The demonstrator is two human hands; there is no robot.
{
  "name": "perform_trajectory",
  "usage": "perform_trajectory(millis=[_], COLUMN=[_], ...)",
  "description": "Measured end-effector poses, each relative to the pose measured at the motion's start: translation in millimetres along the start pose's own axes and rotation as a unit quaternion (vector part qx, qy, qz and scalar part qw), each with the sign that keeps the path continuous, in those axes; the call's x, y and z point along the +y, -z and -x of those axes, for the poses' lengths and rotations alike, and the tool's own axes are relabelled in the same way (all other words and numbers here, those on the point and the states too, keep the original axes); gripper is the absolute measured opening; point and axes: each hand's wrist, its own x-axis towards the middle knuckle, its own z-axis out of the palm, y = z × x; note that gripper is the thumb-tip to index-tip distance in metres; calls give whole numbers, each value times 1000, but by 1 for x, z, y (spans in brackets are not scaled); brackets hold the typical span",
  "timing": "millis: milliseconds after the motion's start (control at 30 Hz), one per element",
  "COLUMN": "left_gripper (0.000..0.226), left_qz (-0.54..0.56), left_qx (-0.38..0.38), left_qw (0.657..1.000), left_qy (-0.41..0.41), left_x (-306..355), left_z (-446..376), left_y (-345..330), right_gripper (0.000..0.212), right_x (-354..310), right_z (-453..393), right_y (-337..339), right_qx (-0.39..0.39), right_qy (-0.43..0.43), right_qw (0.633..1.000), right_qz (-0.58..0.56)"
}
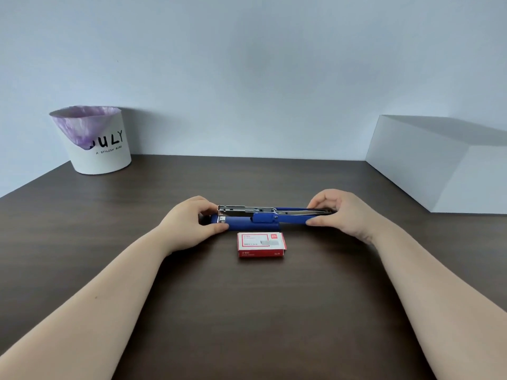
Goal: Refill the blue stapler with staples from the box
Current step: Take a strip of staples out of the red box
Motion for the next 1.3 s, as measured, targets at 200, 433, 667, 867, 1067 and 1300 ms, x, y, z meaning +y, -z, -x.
perform_trajectory(millis=[200, 433, 667, 867, 1067, 1300], left_gripper=[40, 28, 67, 69, 39, 37], left_qz=[19, 69, -1, -65, -25, 24], left_qx=[6, 153, -38, -92, -81, -24], left_qw=[1000, 986, 991, 985, 987, 992], left_qy=[-1, -26, -128, -127, -135, -123], left_x=[-1, 16, 50, 52, 48, 49], left_z=[2, 11, 31, 28, 27, 30], left_y=[1, 15, 8, -1, 0, 3], right_gripper=[28, 16, 49, 50, 39, 32], right_x=[-4, -52, -54, -47, -45, -48], right_z=[2, 15, 32, 29, 27, 29], right_y=[-3, -19, -32, -34, -39, -42], right_qx=[7, 85, -104, -135, -99, -73], right_qy=[0, 86, 38, 43, 56, 95], right_qw=[999, 983, 980, 971, 982, 985], right_qz=[38, 138, 165, 193, 150, 127])
